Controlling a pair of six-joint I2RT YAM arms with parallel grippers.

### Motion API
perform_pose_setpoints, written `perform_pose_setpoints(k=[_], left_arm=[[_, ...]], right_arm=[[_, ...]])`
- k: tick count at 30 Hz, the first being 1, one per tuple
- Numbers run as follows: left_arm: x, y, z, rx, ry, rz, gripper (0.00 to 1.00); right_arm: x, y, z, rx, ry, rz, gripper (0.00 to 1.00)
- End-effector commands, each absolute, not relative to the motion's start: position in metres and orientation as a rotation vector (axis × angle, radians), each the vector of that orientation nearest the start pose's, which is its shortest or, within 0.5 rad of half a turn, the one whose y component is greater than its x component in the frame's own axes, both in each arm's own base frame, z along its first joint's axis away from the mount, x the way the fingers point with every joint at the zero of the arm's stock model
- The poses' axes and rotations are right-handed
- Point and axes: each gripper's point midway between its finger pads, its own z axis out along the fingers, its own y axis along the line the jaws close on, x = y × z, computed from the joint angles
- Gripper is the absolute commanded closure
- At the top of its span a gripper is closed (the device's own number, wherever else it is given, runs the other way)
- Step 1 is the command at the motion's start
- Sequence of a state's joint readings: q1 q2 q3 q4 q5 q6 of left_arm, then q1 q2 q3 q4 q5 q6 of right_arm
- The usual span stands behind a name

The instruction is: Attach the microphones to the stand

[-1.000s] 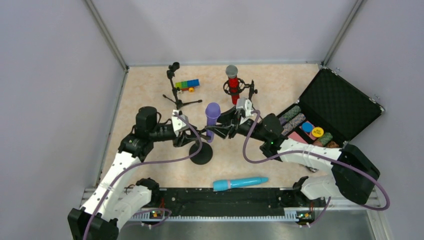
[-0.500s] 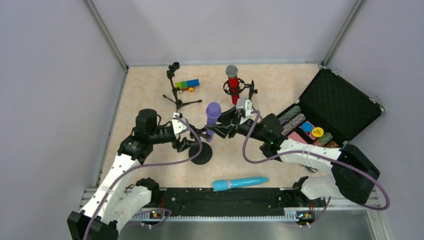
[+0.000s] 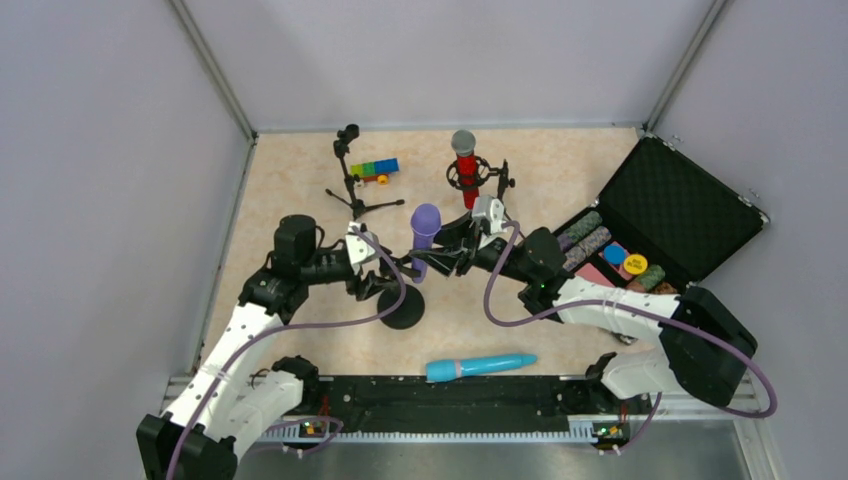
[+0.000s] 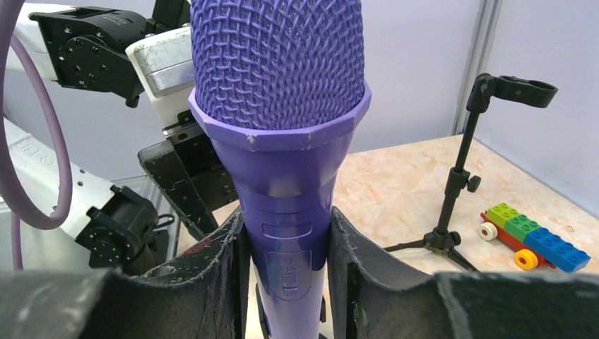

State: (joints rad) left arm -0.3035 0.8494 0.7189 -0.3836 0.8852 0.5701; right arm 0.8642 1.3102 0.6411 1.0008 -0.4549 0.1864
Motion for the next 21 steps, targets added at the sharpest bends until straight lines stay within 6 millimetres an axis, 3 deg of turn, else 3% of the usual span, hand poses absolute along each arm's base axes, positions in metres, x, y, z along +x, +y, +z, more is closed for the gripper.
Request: perform_pose_setpoints(k=[1,2,4,5,21], left_arm=[[0.212,-0.199,0.231,1.264,1.407,-0.741,0.36],[0.212,-0.199,0.231,1.26,1.407,-0.747,0.43],[0.21,-0.201,0.231,1.263,1.398,-0.766,0.92],[0.21,-0.202,0.231,1.264,1.396,-0.776,1.0],[0.206,-0.204,0.228,1.27,1.407,-0.819,1.0]], right_arm=[[0.196,0.374,0.302,-0.859,1.052,1.196,1.0],[0.196,0.374,0.301,-0.861,1.052,1.195,1.0],[0.197,0.376,0.299,-0.861,1.055,1.194,1.0],[0.198,0.377,0.299,-0.86,1.053,1.197,1.0],[0.199,0.383,0.298,-0.812,1.018,1.186,1.0]])
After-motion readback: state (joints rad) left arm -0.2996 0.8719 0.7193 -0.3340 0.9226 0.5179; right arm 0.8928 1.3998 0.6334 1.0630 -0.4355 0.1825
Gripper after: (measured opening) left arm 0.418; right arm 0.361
